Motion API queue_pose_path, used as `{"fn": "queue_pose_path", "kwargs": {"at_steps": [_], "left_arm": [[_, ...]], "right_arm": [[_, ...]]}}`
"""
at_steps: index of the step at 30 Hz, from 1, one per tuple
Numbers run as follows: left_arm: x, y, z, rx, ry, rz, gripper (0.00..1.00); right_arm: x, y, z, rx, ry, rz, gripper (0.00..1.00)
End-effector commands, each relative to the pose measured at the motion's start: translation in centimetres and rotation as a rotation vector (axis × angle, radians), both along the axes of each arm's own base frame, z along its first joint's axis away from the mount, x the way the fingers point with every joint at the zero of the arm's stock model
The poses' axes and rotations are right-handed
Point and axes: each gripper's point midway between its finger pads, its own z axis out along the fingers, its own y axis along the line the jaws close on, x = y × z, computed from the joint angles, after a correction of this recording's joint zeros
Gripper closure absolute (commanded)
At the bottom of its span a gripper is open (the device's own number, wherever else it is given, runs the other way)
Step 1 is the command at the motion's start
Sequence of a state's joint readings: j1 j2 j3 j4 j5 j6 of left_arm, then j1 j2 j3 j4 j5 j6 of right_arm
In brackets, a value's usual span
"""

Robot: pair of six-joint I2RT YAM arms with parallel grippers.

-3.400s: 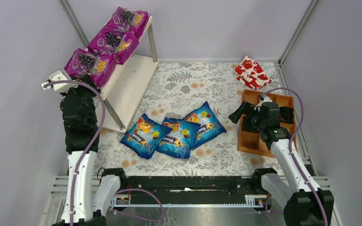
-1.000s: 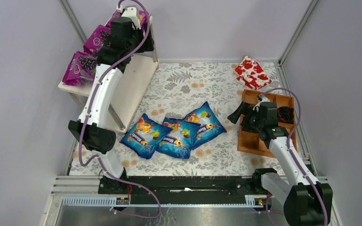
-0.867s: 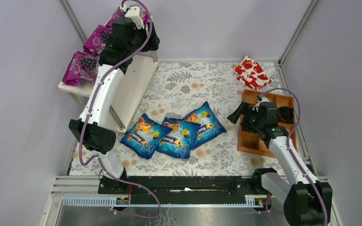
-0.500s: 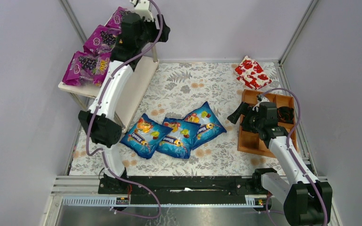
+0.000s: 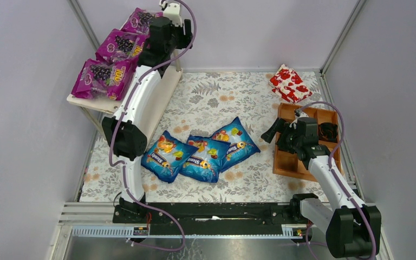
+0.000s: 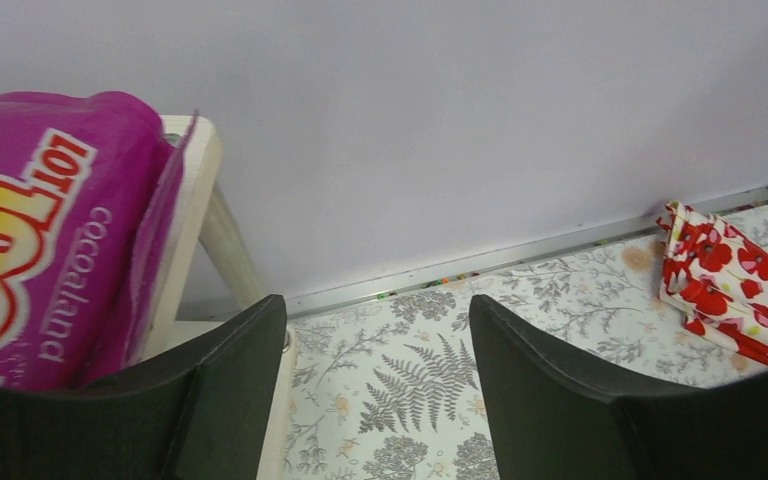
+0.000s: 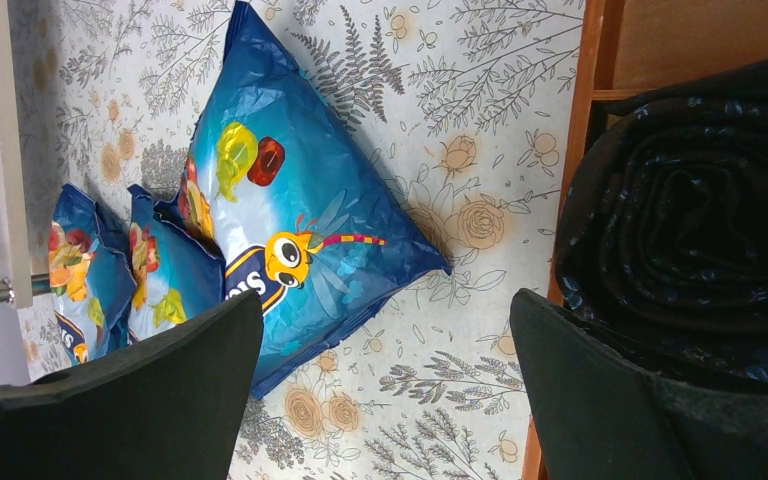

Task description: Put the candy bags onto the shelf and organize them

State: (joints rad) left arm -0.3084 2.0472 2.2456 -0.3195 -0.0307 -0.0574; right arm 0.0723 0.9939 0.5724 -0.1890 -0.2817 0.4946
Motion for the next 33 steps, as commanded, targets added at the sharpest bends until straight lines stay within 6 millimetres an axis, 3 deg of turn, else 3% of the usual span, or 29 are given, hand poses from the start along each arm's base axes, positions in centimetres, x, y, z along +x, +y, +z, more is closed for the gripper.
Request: {"fn": "queue_pose_path", "kwargs": {"at_steps": [1, 9, 14, 19, 22, 23, 24, 27, 33], "left_arm": [[0.6, 2.4, 4.4, -0.047, -0.110, 0.053, 0.31], [0.8, 2.7, 3.9, -0.053, -0.086, 0.033, 0.31], [-2.0, -1.1, 6.7, -0.134, -0.111, -0.131, 0.26], [-9.6, -7.9, 10.9, -0.193, -0.130, -0.381, 0.14], [-15.5, -10.8, 11.7, -0.262, -0.086, -0.521, 0.10], [-17.1, -11.2, 11.0, -0.295, -0.052, -0.556, 0.09], [-18.7, -11.5, 8.6, -0.348, 0.032, -0.580, 0.07], [-25.1, -10.3, 7.5, -0.459, 0.056, -0.683, 0.02], [-34.5, -7.8, -0.4, -0.517, 0.251, -0.773, 0.01]], "right_arm": [[0.2, 0.4, 0.4, 0.012, -0.030, 0.018, 0.00], [0.1, 0.4, 0.2, 0.014, -0.023, 0.018, 0.00], [0.3, 0.4, 0.2, 0.011, -0.023, 0.017, 0.00], [0.5, 1.5, 0.8, 0.030, -0.037, 0.102, 0.00], [0.3, 2.8, 0.7, 0.038, 0.013, 0.169, 0.00], [0.1, 3.4, 0.7, 0.026, 0.030, 0.192, 0.00], [-0.4, 4.5, 0.7, 0.009, 0.043, 0.233, 0.00], [-1.3, 6.9, 0.8, -0.038, 0.062, 0.287, 0.00], [-2.2, 9.4, -1.0, 0.056, 0.098, 0.298, 0.00]]}}
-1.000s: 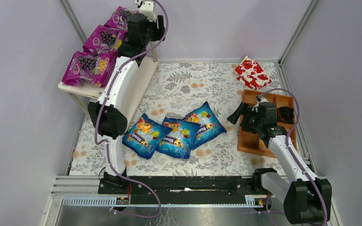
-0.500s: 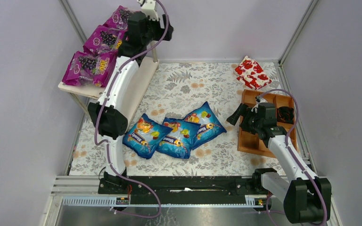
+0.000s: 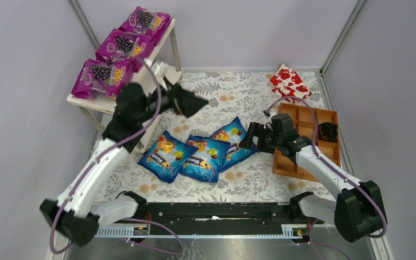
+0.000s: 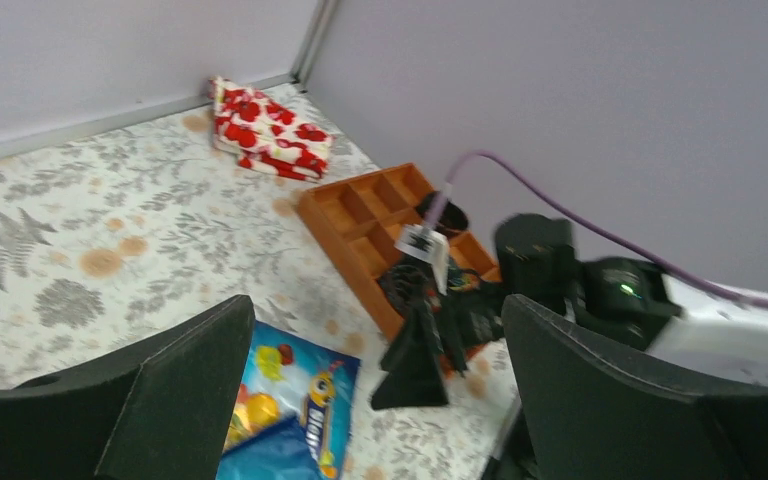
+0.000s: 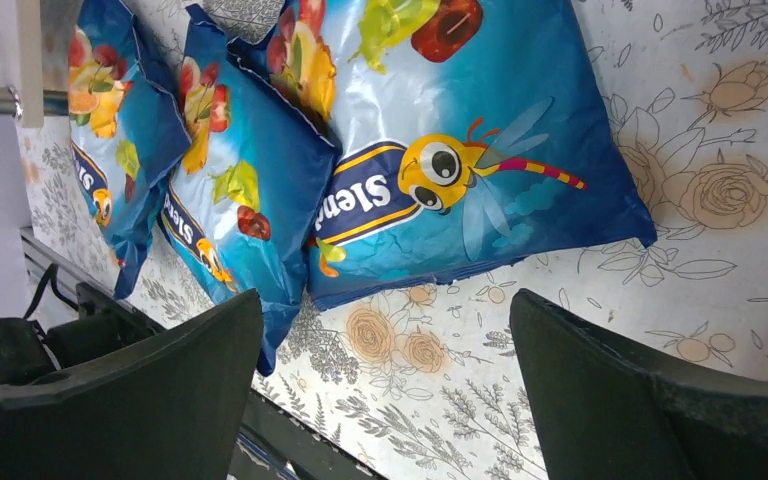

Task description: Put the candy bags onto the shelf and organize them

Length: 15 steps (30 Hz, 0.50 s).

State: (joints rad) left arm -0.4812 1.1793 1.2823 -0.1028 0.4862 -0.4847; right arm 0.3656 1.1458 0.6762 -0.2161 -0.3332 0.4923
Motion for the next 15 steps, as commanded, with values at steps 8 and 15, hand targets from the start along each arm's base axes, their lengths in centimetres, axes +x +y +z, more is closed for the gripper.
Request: {"fn": "queue_pose_path", "kwargs": {"at_steps": [8, 15], "left_arm": [[-10.0, 2.7, -13.3, 0.088, 0.318, -0.148, 0.01], [-8.4, 2.0, -15.7, 0.146, 0.378, -0.144, 0.01]], "right_arm": [[2.5, 3.1, -2.0, 0.109, 0.031, 0.011, 0.00], [6.9, 2.3, -2.5, -0.018, -0.066, -0.044, 0.00]]}}
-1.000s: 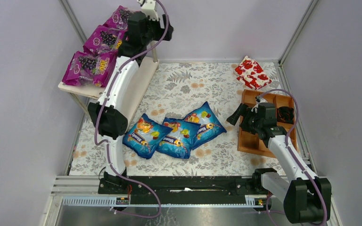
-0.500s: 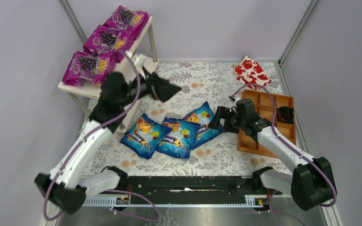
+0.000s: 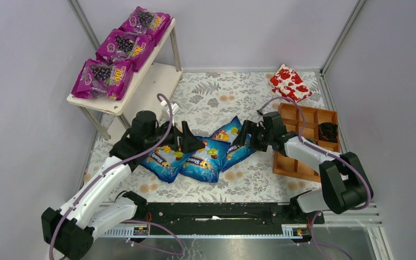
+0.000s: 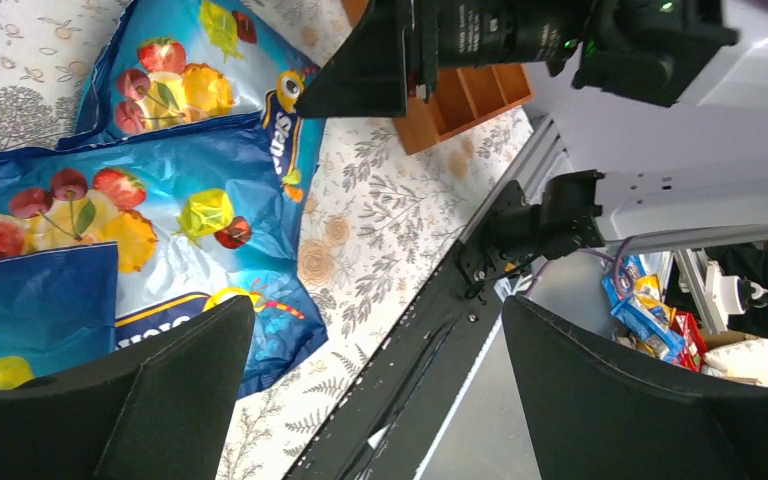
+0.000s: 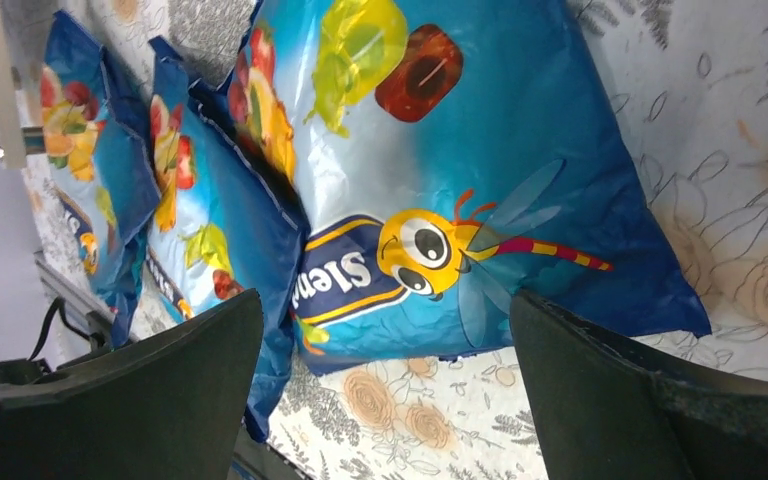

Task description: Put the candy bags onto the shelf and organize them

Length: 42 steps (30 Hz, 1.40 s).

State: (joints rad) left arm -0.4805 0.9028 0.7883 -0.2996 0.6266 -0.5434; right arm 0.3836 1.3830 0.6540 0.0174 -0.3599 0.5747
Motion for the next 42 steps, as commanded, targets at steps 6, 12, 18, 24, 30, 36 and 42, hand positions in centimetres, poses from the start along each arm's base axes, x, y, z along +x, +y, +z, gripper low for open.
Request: {"fn": "queue_pose_path", "kwargs": {"at_steps": [6, 12, 18, 24, 30, 36, 42], "left_arm": [[6.1, -2.4, 1.2, 0.061, -0.034, 0.007, 0.01], [10.3, -5.1, 2.4, 0.055, -0.003, -0.013, 0.01], [12.6, -7.0, 0.9, 0.083, 0.025, -0.061, 0.01], [11.9, -7.7, -2.6, 0.082, 0.095, -0.095, 0.01], [11.0, -7.1, -3.8, 0.103, 0.104, -0.100, 0.01], [10.5, -6.9, -3.0, 0.093, 0.087, -0.107, 0.01], [10.5, -6.4, -2.1, 0.101, 0.052, -0.087, 0.01]], "right_arm": [[12.7, -1.4, 3.0, 0.015, -0.167, -0.088, 0.00], [19.6, -0.6, 3.6, 0.130, -0.155, -0.057, 0.00], [19.8, 1.8, 1.4, 0.217, -0.153, 0.058, 0.01], [18.4, 2.2, -1.6, 0.215, -0.091, 0.137, 0.05], [17.8, 4.4, -2.8, 0.292, -0.040, 0.188, 0.26], [17.5, 6.1, -2.7, 0.342, -0.037, 0.198, 0.50], [20.9, 6.9, -1.0, 0.375, -0.109, 0.166, 0.86]]}}
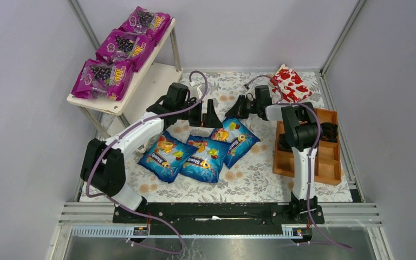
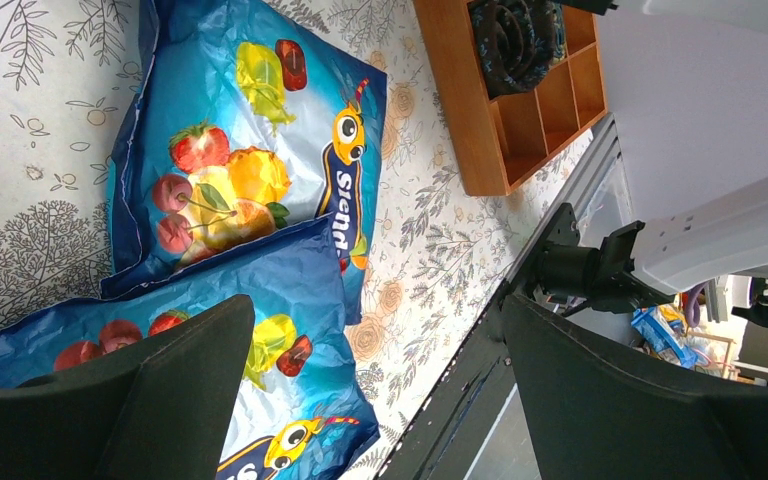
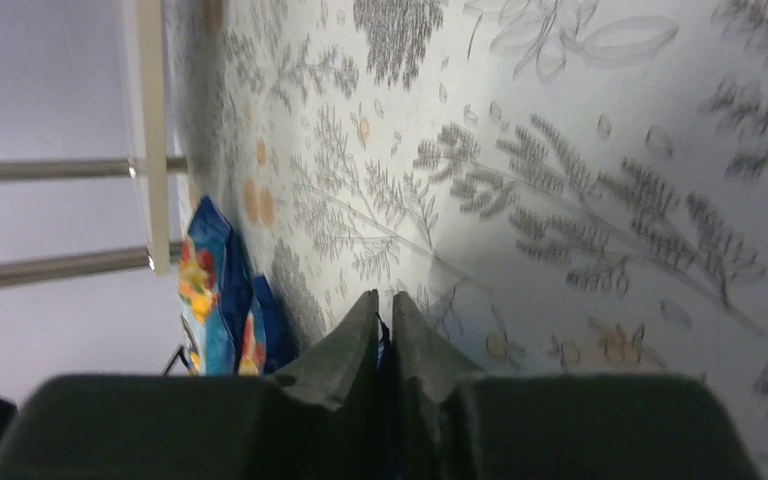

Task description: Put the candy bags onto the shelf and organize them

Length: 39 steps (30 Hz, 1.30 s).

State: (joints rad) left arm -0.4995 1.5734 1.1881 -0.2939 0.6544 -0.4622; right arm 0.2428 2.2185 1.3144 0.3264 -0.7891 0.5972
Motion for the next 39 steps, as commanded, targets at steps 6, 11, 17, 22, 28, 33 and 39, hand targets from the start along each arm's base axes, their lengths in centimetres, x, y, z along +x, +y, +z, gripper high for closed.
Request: {"fn": "queue_pose_path", "kwargs": {"at_steps": [6, 11, 17, 22, 28, 33, 39], "left_arm": [[0.0, 0.2, 3.5, -0.044, -0.133, -0.008, 0.01], [0.1, 0.2, 3.1, -0.038, -0.123, -0.007, 0.01], [0.5, 0.3, 1.4, -0.003, -0.099, -0.001, 0.01], [0.8, 0.4, 0.4, 0.025, -0.085, 0.010, 0.01], [0.9, 0.4, -0.1, 0.032, -0.074, 0.014, 0.01], [1.6, 0.9, -1.3, 0.083, -0.094, 0.051, 0.01], [1.4, 0.5, -3.5, 0.190, -0.134, 0.063, 0.04]], "right_arm": [[7.7, 2.2, 4.1, 0.057, -0.167, -0.066, 1.00], [10.4, 5.9, 4.2, 0.012, -0.211, 0.021, 0.76], [11.3, 5.5, 6.7, -0.084, -0.197, -0.015, 0.15], [7.8, -0.3, 9.5, -0.283, -0.224, -0.193, 0.00], [1.8, -5.8, 9.8, -0.350, -0.218, -0.437, 0.00], [-2.3, -6.9, 6.8, -0.289, -0.122, -0.519, 0.00], [-4.8, -6.0, 5.0, -0.147, -0.079, -0.526, 0.00]]}}
